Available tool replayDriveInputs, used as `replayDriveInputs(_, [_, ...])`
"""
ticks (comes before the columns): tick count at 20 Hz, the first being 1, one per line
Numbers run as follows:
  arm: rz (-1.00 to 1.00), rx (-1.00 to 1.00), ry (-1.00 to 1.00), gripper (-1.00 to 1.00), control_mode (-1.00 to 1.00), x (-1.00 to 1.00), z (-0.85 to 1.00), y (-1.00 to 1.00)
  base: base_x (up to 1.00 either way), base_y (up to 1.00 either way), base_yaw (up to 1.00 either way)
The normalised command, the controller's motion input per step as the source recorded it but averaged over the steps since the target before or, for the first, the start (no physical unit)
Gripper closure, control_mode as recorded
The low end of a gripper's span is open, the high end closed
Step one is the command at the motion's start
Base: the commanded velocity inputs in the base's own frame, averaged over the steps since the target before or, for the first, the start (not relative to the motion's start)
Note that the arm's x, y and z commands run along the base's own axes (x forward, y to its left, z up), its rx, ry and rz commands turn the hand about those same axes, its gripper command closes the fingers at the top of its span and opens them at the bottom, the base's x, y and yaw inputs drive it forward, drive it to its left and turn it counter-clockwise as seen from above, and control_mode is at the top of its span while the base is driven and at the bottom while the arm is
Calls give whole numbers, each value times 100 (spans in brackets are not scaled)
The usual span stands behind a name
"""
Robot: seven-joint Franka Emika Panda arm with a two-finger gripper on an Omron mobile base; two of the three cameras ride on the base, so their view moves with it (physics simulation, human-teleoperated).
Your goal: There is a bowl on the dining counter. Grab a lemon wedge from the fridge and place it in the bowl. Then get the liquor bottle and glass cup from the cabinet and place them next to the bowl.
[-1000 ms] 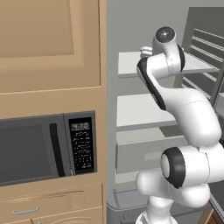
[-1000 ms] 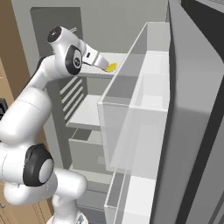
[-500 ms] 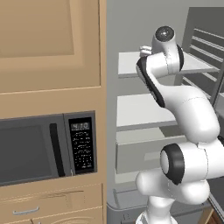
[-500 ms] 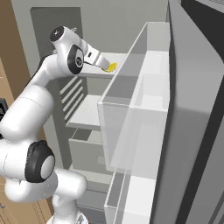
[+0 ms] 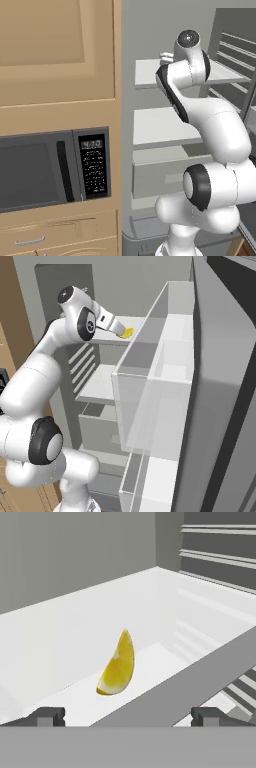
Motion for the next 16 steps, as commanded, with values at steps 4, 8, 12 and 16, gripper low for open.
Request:
replayDriveInputs(4, [0,0,0,-100,-100,0,0,-3,0,0,0])
replayDriveInputs(8, [0,0,0,-100,-100,2,0,-1,0,0,0])
replayDriveInputs(12, [0,0,0,-100,-100,10,0,0,0,0,0])
replayDriveInputs(16, [0,0,0,-100,-100,17,-1,0,0,0,0])
